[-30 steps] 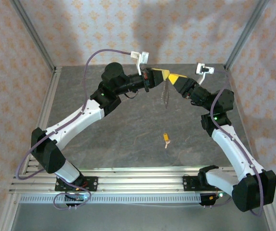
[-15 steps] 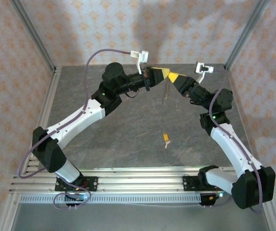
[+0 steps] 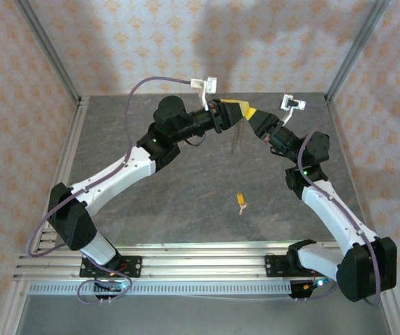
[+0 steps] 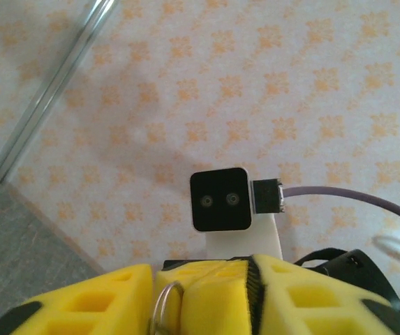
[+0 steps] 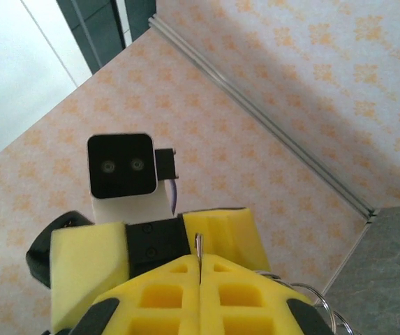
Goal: Put the keys on the keyring
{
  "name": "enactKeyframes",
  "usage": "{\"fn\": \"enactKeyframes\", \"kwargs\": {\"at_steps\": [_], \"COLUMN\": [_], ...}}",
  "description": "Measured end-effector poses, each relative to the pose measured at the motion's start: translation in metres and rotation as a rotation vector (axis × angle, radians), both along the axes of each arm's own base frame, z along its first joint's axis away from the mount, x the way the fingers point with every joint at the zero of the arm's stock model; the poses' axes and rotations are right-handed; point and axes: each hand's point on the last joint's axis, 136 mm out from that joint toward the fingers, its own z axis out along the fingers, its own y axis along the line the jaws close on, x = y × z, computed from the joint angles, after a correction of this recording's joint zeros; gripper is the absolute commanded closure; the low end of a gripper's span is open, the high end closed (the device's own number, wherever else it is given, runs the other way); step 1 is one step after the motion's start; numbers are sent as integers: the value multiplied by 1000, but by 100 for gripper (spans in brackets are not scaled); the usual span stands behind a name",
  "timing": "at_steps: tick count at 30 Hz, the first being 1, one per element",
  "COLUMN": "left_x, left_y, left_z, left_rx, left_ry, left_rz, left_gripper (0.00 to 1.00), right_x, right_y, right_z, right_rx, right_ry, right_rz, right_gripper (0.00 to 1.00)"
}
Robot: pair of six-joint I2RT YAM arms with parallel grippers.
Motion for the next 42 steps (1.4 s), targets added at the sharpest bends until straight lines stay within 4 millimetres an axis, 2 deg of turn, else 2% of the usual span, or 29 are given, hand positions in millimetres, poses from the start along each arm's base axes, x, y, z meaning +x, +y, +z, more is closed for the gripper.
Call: {"fn": "enactKeyframes", "kwargs": {"at_steps": [8,14,17,22,26,37,42], "left_x": [11,8,7,6,5,14,14], "left_y": [13,32,37,38,36,21,20], "left_z": [-19,-13,-4,2,5,-18,-14], "left_rx": [-2,-45,-73,-104,-120,-95,-107], "left_ry": [69,75,66,67,66,99,96], "left_rz": [98,172,188,184,165,127,121], "left_gripper": [33,26,29,44,48,51,51], "right_x": [5,6,6,5,5,4,4], "right_y": [-5,-6,-6,-6,-6,-6,-6], "right_z": [1,2,2,3,5,6,6], "right_rx": [21,24,24,28,34,38,38], "right_ry": [5,5,5,1,-1,-5,-5], "right_rz": [-39,-45,-45,-44,-41,-38,-38], "right_gripper": [100,100,100,100,100,100,100]}}
